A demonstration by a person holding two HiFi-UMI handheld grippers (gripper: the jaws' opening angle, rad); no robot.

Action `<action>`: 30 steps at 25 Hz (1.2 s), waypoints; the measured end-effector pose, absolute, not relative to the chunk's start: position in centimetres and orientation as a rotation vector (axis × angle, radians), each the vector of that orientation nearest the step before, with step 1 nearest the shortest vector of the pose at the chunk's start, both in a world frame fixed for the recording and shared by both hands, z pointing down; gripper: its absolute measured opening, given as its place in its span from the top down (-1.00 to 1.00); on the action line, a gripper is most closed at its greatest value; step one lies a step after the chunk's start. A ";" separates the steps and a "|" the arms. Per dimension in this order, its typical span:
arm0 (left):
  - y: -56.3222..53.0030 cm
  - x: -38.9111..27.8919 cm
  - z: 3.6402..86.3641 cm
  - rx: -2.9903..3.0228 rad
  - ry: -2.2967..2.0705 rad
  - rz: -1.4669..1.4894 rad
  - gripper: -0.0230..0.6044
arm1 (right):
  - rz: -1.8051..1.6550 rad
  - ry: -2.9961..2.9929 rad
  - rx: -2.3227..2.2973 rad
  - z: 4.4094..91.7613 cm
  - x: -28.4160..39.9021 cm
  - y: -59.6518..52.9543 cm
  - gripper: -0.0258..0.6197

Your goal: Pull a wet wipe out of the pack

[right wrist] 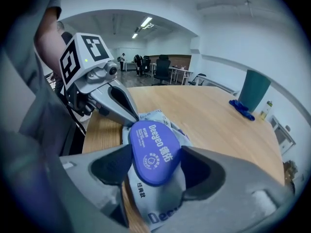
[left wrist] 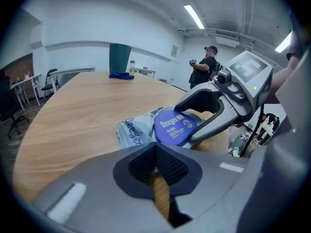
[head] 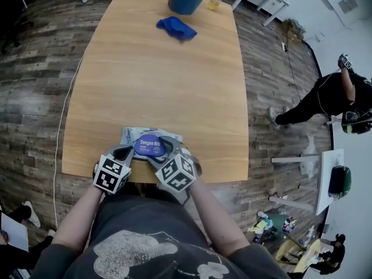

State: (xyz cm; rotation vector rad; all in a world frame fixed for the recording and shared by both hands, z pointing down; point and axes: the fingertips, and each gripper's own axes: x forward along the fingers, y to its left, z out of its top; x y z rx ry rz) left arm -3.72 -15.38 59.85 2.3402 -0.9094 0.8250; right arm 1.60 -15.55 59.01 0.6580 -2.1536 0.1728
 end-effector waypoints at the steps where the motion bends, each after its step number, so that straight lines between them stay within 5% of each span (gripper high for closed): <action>1: -15.4 -3.7 59.9 2.339 -0.906 0.824 0.87 | 0.187 -2.155 0.654 59.0 1.6 -15.6 -0.01; 30: -15.4 -3.6 59.7 2.353 -0.910 0.819 0.87 | 0.620 -2.247 0.535 58.7 2.0 -16.1 0.00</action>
